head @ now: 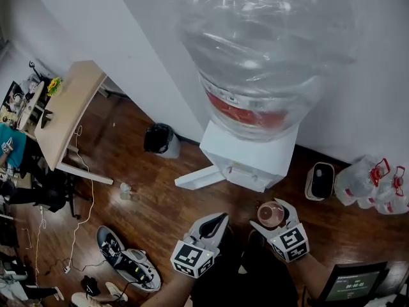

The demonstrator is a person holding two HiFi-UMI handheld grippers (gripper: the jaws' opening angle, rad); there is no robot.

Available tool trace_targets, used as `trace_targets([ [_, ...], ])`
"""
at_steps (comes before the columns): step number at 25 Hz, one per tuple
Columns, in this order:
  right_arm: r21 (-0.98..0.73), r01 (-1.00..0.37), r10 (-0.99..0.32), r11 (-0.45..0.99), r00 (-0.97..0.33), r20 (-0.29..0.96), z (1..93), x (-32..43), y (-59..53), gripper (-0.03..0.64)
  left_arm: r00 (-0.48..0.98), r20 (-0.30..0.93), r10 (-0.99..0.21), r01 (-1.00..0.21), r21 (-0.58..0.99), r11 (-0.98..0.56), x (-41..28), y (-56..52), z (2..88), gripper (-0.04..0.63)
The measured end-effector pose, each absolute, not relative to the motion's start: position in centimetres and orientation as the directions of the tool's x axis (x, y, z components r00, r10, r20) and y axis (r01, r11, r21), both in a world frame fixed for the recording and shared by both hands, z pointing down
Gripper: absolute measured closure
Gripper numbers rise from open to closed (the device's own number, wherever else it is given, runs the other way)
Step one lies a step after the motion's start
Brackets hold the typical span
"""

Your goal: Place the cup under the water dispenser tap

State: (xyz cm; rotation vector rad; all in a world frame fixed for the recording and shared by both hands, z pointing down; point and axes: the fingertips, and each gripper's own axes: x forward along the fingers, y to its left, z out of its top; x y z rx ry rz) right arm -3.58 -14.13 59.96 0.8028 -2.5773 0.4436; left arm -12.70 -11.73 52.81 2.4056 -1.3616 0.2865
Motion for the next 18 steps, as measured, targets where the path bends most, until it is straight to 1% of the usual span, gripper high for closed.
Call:
trace_targets([
  [5, -0.175, -0.638, -0.506, 0.75, -0.724, 0.469, 66.2, -4.9, -15.7, 0.219, 0.534, 0.363, -0.764, -0.845, 0.223, -0.486, -14.2, -13.1, 58.4, 0.566],
  [10, -0.193, -0.695, -0.556, 0.693, -0.685, 0.471, 71.4, -5.4, -17.3, 0.219, 0.535, 0.359, -0.764, -0.842, 0.293, -0.452, -15.6, -14.3, 63.3, 0.565],
  [15, -0.204, -0.726, -0.586, 0.657, -0.662, 0.467, 76.7, -6.4, -19.2, 0.219, 0.487, 0.441, -0.754, -0.873, 0.274, -0.403, -17.0, -15.7, 70.0, 0.565],
  [18, -0.194, -0.748, -0.608, 0.635, -0.639, 0.471, 80.0, -7.7, -20.5, 0.219, 0.49, 0.469, -0.735, -0.872, 0.265, -0.412, -17.7, -16.6, 72.9, 0.565],
])
